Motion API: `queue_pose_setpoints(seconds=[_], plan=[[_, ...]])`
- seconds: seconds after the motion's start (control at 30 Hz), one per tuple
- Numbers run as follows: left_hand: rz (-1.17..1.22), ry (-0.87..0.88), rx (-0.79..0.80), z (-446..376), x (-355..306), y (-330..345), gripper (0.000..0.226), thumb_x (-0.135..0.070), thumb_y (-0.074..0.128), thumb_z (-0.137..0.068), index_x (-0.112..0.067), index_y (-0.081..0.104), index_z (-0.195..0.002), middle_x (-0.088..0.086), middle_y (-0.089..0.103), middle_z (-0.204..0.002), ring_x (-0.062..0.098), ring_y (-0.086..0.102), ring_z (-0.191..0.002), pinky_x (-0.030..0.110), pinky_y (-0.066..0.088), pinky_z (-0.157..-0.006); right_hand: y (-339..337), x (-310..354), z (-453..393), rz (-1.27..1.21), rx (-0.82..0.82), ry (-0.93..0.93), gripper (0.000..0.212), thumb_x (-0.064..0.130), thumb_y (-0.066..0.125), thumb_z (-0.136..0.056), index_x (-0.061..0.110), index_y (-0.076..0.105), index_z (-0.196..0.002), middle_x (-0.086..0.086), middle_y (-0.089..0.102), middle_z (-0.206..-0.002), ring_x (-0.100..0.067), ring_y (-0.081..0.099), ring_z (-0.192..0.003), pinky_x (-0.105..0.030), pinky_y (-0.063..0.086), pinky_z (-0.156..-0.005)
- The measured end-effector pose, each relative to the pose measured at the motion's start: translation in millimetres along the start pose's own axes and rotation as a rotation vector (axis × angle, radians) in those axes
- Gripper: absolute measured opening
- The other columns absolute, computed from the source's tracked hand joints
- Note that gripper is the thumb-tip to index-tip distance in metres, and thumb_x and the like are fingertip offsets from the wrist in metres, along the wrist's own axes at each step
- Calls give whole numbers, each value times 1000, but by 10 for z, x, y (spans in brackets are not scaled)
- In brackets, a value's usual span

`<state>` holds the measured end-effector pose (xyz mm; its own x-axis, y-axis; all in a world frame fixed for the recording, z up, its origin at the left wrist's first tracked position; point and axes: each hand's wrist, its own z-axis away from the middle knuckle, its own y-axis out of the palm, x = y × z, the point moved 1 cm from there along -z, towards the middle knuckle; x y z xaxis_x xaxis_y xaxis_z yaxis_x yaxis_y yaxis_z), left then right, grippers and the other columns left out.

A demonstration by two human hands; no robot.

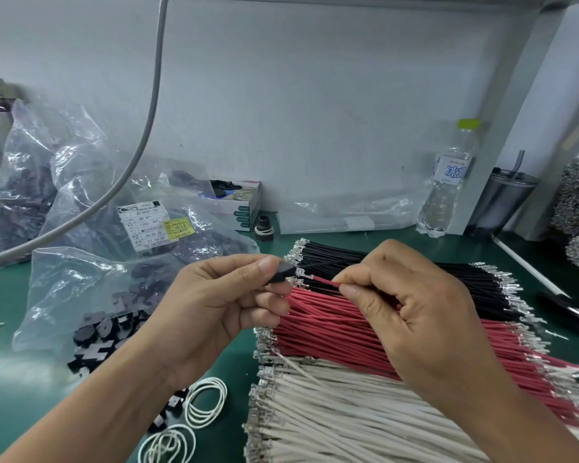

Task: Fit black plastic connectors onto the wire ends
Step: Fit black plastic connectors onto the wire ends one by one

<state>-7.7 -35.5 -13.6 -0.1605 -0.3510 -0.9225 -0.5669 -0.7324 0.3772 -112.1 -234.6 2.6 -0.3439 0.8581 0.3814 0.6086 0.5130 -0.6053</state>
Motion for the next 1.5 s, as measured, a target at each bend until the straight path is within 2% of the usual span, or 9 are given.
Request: queue_pose_setpoints(seconds=[0.2,0.3,0.5,0.63,0.73,1.03,1.23,1.37,1.5], plan=[[-83,-45,2,2,2,-24,49,-32,96,-62,-1,80,-97,19,74,-81,22,72,-62,25,59,-55,-45,39,-23,275,0,-144,12,25,64,-94,24,75,-92,15,56,-83,-3,52,-71,-18,43,-57],[-127,-83,-15,-9,16,-13,34,-23,93,-72,0,81,-94,19,74,-79,22,71,-60,25,58,-54,-44,46,-27,392,-1,-217,8,14,68,-92,20,72,-88,10,55,-82,-12,54,-70,-29,46,-50],[-62,-98,-52,11,83,109,33,-28,81,-70,-2,81,-91,20,74,-80,20,71,-58,24,58,-50,76,81,52,240,55,-59,15,31,54,-98,27,69,-94,16,54,-89,-3,53,-77,-23,47,-60],[-443,200,-71,48,53,125,33,-23,87,-68,-21,83,-100,14,78,-85,20,69,-61,29,57,-49,88,-10,51,146,48,54,14,32,56,-101,31,67,-93,17,56,-89,-6,56,-78,-31,49,-63],[-569,329,-94,50,21,90,22,-18,86,-68,-23,84,-90,12,77,-73,20,69,-55,27,53,-46,79,-8,59,60,64,59,6,35,66,-93,32,68,-89,17,57,-84,-8,58,-80,-30,49,-65],[-507,283,-25,71,82,117,19,-22,86,-71,-15,83,-88,19,73,-64,26,66,-45,25,49,-40,42,59,37,19,32,-2,14,33,66,-90,25,70,-80,15,56,-77,-10,58,-73,-28,46,-62],[-526,294,-58,25,102,96,12,-10,84,-74,-14,83,-85,8,72,-59,16,61,-41,14,43,-41,-124,120,-5,283,154,-64,8,39,75,-82,34,70,-86,17,54,-87,-6,50,-81,-22,42,-61],[-528,340,-156,11,92,63,12,-13,86,-71,-20,83,-80,7,71,-57,15,58,-38,14,41,-39,-35,262,63,148,648,-8,33,66,65,-78,44,65,-102,22,56,-98,1,54,-87,-16,37,-68],[-522,352,-157,2,116,43,11,-15,86,-71,-18,83,-81,5,70,-56,14,57,-37,14,41,-40,1,233,58,70,729,124,33,57,73,-79,49,61,-108,31,62,-97,9,57,-90,-14,42,-73]])
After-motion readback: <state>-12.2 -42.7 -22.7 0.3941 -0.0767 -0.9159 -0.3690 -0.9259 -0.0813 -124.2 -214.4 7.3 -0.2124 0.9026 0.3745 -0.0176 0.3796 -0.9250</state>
